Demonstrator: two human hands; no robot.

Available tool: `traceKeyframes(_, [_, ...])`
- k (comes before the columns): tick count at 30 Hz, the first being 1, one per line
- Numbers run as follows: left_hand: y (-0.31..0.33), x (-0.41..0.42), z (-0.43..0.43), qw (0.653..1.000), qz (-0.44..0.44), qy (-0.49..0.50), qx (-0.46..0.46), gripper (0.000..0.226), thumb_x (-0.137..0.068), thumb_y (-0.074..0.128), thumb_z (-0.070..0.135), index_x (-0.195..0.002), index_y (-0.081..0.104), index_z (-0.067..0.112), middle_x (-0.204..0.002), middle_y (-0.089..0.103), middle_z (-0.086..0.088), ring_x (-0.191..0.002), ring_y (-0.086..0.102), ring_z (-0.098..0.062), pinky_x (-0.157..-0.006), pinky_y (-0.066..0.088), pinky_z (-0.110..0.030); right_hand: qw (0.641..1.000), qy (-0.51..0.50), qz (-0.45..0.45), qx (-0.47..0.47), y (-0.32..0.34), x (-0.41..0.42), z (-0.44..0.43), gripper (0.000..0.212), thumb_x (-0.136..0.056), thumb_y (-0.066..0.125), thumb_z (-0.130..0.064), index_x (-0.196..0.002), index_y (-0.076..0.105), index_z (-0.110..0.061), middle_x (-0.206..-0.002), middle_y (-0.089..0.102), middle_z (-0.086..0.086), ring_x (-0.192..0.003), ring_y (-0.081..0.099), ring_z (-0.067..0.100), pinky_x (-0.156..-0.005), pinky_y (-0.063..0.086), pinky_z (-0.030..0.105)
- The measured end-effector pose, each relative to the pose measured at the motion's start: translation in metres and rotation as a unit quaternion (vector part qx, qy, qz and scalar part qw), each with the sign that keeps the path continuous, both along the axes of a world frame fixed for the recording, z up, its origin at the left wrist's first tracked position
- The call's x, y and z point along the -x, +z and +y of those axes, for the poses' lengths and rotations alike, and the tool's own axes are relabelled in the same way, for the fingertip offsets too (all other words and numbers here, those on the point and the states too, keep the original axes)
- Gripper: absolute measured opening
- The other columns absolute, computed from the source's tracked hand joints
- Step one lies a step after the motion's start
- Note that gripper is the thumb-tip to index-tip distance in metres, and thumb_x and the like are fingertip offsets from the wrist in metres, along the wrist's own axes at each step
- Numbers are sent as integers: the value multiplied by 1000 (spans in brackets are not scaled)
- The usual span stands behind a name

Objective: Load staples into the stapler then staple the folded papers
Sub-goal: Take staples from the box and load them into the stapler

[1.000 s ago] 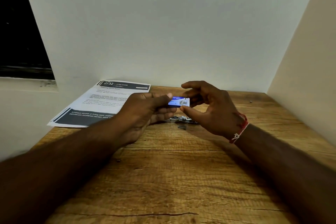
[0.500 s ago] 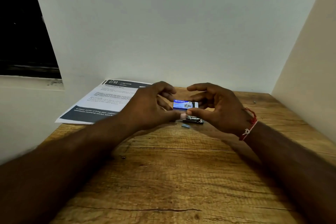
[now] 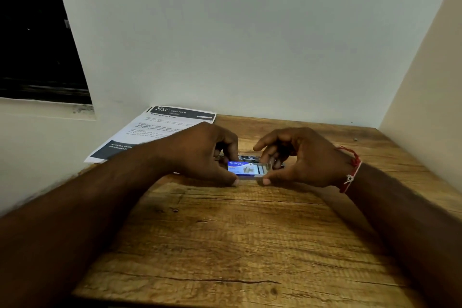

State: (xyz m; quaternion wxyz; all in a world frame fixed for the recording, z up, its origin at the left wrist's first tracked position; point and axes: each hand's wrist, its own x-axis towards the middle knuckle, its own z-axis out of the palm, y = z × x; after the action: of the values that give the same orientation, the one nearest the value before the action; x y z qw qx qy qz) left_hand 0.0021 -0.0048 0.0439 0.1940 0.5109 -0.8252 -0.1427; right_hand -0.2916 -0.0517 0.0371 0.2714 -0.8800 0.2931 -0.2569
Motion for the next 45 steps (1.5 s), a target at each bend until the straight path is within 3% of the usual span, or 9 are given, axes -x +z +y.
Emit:
traceKeyframes(5, [0,2,2,997,-17,-44,-55,35,-76,105,43,-91,79,26,-71,66,25,-65,57,0,-57,41,-14,998,18,64,0,4,-1,4,42,-68,106,-31,-104,86,-28,-93,82,-3,-80,75,9,-79,67,44])
traceKeyframes(8, [2,2,4,995,-27,-57,-77,33,-79,104,43,-94,80,25,-68,65,28,-64,58,1,-58,43,-14,995,41,92,-5,7,1,6,30,-73,103,-41,-98,88,-33,-91,81,-1,-81,75,17,-78,64,53])
traceKeyframes(16, [2,2,2,994,-28,-68,-86,31,-80,103,43,-95,82,26,-74,70,24,-65,59,1,-57,42,-12,990,60,123,-24,10,1,4,6,-97,85,-33,-94,88,-28,-95,82,-8,-88,77,17,-83,65,53])
traceKeyframes(19, [3,1,2,994,-32,-69,-82,32,-79,103,44,-96,83,26,-76,72,22,-66,60,2,-58,42,-13,989,47,136,-29,10,-2,5,6,-97,85,-31,-91,87,-29,-89,80,-12,-81,75,9,-78,64,39])
traceKeyframes(23, [3,1,2,993,-33,-74,-81,32,-80,103,45,-97,83,25,-75,71,24,-65,60,2,-58,43,-13,991,32,129,-18,10,-3,5,10,-96,85,-37,-92,87,-28,-87,83,-2,-80,77,19,-77,65,42])
traceKeyframes(28, [3,1,2,994,-30,-72,-79,32,-79,103,44,-95,83,26,-74,71,22,-67,60,0,-58,42,-14,992,34,116,-22,12,-3,7,13,-89,93,-32,-90,84,-22,-81,81,-2,-70,72,11,-66,61,30])
traceKeyframes(35, [4,3,2,994,-32,-71,-73,33,-79,103,45,-96,83,24,-85,78,10,-68,60,-1,-58,43,-14,993,65,97,-25,10,-3,3,15,-89,93,-21,-103,88,-24,-90,83,-4,-76,72,7,-70,56,20])
traceKeyframes(41, [4,3,2,995,-33,-63,-76,33,-79,103,43,-96,83,23,-77,73,19,-69,60,-2,-58,42,-14,988,77,134,-3,10,1,0,16,-89,92,-22,-104,89,-26,-95,79,-22,-84,72,8,-75,55,21])
traceKeyframes(45, [4,2,2,994,-36,-66,-74,34,-79,103,45,-97,83,25,-86,79,7,-70,61,-3,-59,43,-16,986,80,149,-3,10,1,-1,15,-91,91,-19,-102,87,-29,-97,79,-15,-88,73,14,-79,61,34])
